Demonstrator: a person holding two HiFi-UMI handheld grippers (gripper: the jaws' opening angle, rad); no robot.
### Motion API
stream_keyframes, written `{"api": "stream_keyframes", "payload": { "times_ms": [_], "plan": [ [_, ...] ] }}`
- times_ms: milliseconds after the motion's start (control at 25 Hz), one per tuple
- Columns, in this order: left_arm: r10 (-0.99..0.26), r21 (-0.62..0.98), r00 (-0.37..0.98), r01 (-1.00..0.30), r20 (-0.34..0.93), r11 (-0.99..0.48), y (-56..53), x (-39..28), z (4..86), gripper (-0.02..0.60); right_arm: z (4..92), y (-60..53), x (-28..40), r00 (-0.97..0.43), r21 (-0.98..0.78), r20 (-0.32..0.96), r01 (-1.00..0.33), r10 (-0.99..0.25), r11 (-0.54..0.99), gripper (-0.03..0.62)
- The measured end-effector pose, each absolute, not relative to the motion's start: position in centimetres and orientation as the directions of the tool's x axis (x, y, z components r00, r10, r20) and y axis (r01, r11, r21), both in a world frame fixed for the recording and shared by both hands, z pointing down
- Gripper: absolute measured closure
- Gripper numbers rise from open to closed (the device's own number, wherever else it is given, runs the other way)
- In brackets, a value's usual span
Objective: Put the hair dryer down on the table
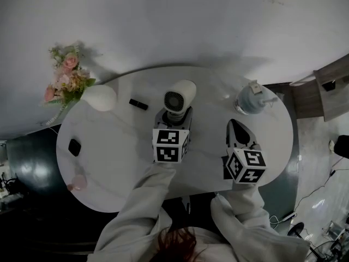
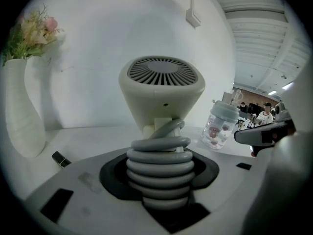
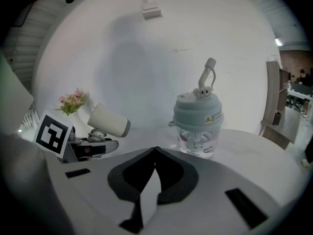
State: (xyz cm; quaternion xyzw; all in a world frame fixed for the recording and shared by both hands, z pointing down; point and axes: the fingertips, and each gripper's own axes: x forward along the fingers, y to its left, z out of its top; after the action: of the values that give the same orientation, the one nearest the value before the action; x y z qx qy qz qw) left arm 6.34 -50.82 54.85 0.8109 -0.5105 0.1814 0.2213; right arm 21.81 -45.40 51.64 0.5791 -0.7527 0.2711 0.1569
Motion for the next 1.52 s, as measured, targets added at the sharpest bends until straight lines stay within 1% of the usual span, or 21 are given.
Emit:
{"api": "stream_keyframes", "payload": {
  "times_ms": [280,760,1280,1360,1440,1520],
  "plan": [
    [-0.733,0.173,0.369,-0.927,0.572,-0.332,-54.1,6.2,56.3,0.370,52.8,-46.4,22.4,-0.277,-0.235,0.570,-0.957,-0.773,0.169,0.543],
    [-0.683,0.195,0.338,-0.940,0.648,-0.280,-57.3,5.5,58.7,0.367,54.0,-47.2,22.8,-0.285,-0.252,0.592,-0.954,-0.754,0.163,0.543],
    [-0.670,0.155,0.319,-0.943,0.670,-0.295,-57.4,5.6,59.2,0.364,54.4,-47.1,22.2,-0.316,-0.274,0.593,-0.944,-0.740,0.183,0.543],
    [-0.668,0.158,0.329,-0.939,0.667,-0.304,-57.3,5.8,59.1,0.348,54.5,-47.0,22.2,-0.318,-0.276,0.595,-0.943,-0.738,0.184,0.543],
    [-0.666,0.159,0.339,-0.935,0.664,-0.317,-57.2,6.0,59.0,0.314,54.5,-46.9,22.2,-0.321,-0.278,0.596,-0.942,-0.736,0.186,0.543],
    [-0.666,0.159,0.346,-0.932,0.661,-0.327,-57.1,6.2,58.9,0.297,54.6,-46.9,22.0,-0.325,-0.281,0.597,-0.941,-0.734,0.188,0.543]
  ]
}}
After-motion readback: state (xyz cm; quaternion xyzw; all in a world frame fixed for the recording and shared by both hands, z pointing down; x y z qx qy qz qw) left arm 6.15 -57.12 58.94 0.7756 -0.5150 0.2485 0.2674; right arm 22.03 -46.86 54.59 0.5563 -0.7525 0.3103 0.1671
